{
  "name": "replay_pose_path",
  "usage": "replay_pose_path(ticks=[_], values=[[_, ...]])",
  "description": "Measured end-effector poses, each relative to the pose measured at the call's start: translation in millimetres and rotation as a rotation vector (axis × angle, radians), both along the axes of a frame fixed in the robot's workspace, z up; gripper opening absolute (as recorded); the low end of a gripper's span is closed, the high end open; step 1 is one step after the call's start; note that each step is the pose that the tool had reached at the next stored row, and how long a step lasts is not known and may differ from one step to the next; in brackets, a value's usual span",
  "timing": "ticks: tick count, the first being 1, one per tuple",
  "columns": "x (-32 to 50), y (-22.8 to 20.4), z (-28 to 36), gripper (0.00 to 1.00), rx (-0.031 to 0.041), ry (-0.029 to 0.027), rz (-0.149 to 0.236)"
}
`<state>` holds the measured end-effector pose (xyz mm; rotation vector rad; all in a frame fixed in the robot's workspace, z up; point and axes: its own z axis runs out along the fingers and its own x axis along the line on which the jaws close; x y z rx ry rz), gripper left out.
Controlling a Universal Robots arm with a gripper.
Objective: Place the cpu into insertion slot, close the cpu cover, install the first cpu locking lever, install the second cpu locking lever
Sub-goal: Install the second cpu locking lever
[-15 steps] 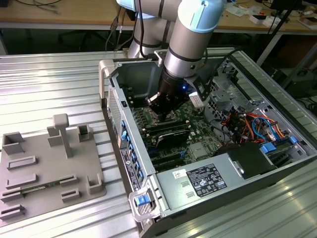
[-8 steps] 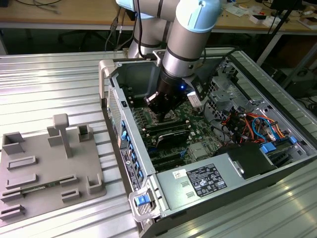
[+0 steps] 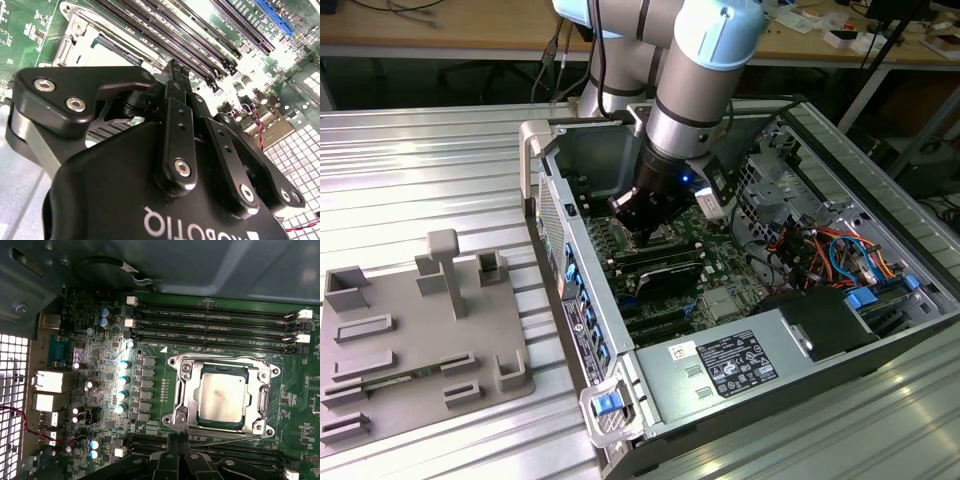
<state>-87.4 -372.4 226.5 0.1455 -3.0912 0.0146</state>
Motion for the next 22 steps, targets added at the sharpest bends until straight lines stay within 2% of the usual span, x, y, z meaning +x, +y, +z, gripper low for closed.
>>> replay_pose_path(ticks=[22], values=[[-1.6,0.0,-4.4,0.11,0.0014,0.0002,0.0]])
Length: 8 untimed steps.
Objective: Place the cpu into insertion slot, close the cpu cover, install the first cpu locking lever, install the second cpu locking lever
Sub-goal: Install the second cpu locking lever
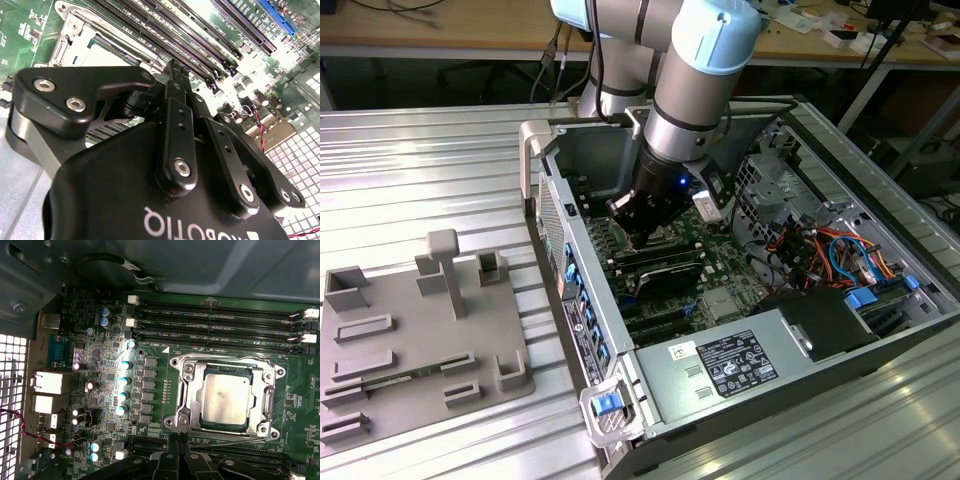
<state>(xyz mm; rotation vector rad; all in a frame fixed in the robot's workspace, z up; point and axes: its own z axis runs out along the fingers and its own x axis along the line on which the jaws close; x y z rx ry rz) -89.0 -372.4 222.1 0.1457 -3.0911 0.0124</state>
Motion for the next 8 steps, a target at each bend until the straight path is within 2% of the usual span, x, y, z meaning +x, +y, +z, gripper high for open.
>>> replay_pose_path(ticks=[8], values=[[-0.6,0.0,-2.0,0.11,0.0001,0.0,0.0]])
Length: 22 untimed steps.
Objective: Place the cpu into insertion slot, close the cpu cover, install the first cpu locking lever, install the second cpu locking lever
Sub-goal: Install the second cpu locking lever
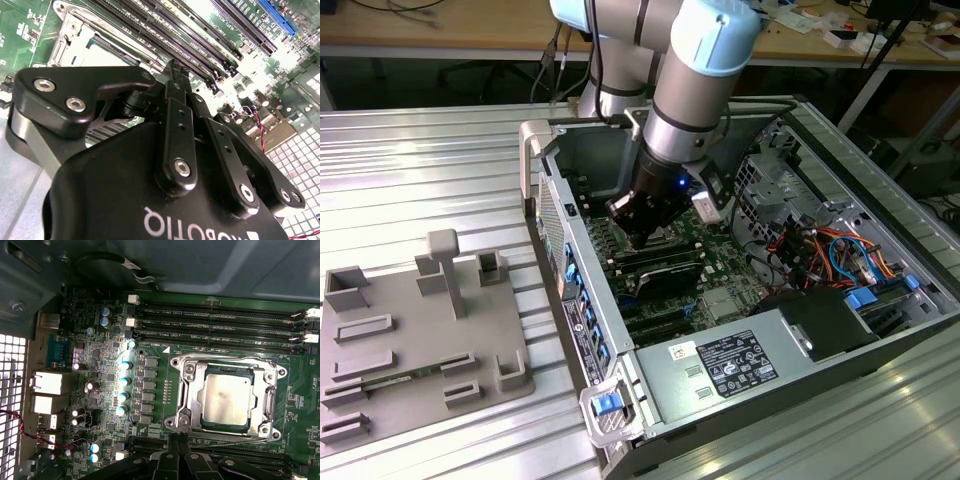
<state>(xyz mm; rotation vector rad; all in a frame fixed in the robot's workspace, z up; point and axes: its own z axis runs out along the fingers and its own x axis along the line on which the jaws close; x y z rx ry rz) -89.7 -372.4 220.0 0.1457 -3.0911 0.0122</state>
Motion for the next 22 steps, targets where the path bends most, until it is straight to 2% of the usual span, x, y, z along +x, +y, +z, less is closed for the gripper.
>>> replay_pose_path(ticks=[4,7,22], values=[[-2.5,0.3,-1.4,0.11,0.0,0.0,0.0],[-2.6,1.4,-5.5,0.11,0.0012,0.0,0.0],[-5.7,2.4,-12.5,0.11,0.0076,0.0001,0.003]])
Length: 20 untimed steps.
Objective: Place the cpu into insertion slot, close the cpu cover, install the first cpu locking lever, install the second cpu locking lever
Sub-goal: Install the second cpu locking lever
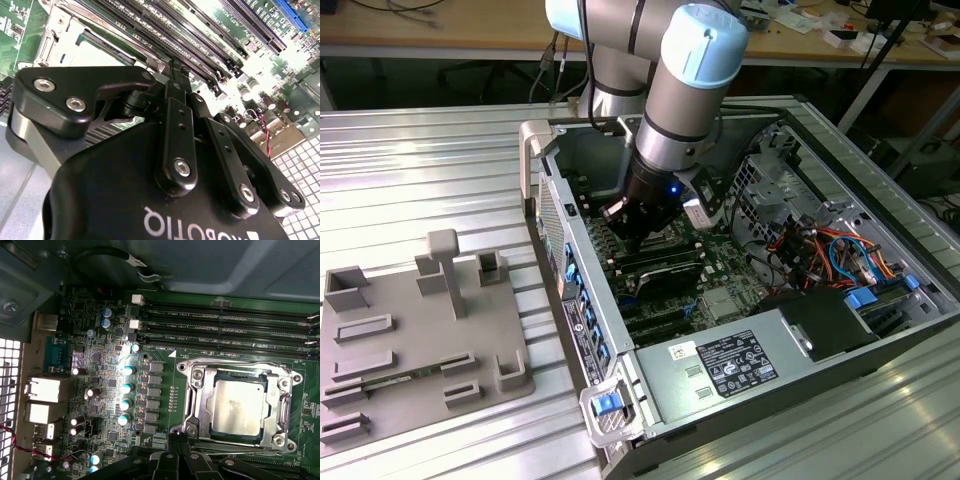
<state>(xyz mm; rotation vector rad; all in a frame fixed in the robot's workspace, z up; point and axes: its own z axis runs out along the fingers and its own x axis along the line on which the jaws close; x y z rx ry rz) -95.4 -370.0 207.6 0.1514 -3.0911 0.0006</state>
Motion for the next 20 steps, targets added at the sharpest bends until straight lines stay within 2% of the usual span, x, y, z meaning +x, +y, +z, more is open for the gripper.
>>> replay_pose_path(ticks=[9,20], values=[[0.0,0.0,-0.3,0.11,0.0035,-0.0001,0.001],[0.0,0.0,-1.6,0.11,0.024,-0.0001,0.001]])
